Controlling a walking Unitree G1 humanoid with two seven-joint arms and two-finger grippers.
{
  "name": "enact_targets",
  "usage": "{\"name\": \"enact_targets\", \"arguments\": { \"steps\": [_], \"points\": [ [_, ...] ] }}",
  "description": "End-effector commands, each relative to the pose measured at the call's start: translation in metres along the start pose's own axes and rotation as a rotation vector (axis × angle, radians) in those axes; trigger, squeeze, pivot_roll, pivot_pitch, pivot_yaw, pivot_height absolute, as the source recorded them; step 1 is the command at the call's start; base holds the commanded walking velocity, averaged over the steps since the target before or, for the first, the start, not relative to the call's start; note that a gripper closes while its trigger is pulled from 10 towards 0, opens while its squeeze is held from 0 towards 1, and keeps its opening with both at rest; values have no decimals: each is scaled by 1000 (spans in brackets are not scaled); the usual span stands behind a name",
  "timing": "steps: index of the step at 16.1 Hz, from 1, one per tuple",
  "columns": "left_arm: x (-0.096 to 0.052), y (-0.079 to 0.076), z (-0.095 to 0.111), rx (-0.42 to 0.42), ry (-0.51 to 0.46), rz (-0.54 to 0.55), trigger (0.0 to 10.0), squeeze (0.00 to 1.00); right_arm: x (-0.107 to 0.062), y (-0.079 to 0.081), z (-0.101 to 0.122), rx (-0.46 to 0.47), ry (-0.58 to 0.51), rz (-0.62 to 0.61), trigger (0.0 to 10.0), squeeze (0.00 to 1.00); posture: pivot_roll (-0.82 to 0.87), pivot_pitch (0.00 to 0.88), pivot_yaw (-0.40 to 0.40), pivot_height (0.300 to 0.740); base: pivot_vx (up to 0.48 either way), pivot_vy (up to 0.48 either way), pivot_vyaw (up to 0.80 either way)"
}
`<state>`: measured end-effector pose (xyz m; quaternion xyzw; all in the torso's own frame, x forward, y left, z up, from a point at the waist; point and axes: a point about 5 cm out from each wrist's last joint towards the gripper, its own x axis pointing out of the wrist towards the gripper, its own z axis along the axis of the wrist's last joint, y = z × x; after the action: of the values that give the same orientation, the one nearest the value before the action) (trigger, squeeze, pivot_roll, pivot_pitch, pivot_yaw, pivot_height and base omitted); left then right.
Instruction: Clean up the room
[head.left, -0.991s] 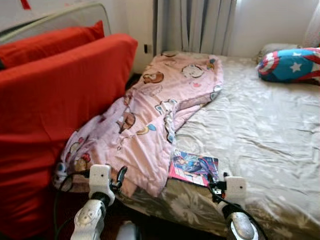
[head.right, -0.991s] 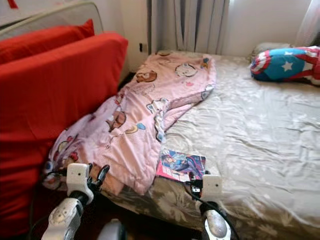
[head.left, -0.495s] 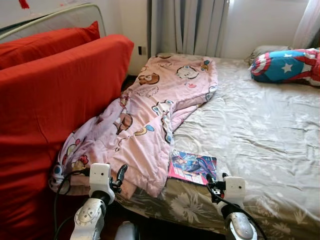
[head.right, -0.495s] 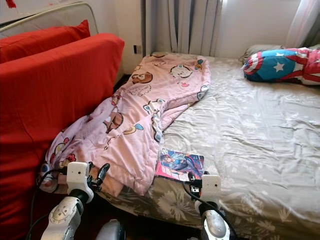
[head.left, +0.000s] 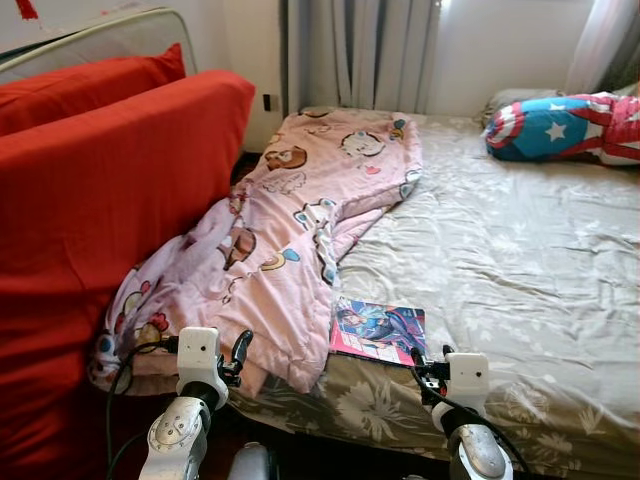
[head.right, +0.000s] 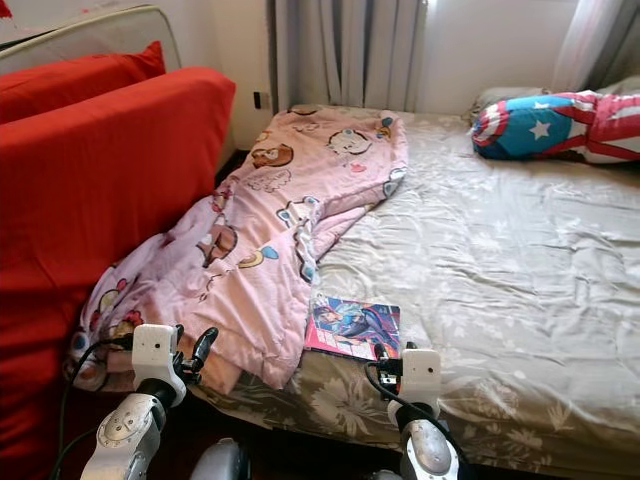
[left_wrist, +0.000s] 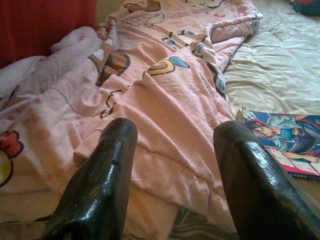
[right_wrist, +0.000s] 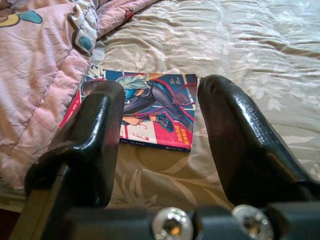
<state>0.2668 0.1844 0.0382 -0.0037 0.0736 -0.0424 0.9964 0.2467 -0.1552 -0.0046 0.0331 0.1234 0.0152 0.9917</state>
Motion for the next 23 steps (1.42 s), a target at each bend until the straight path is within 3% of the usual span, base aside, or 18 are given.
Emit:
{"name": "enact_targets", "arguments": {
  "steps": [1, 3, 23],
  "points": [
    [1, 2, 0, -3, 5, 5, 10000, 0, 1, 4, 3, -13, -20, 26, 10000, 0, 21, 0, 0, 630, 255, 0, 800],
    [2, 1, 1, -6, 4, 1, 10000, 0, 1, 6, 3, -19, -18, 37, 10000, 0, 22, 0, 0, 630, 259, 0, 800],
    [2, -2, 4, -13, -7, -10, 10000, 0, 3, 7, 2, 3, -8, 32, 10000, 0, 24, 0, 2, 630, 280, 0, 0]
  ]
}}
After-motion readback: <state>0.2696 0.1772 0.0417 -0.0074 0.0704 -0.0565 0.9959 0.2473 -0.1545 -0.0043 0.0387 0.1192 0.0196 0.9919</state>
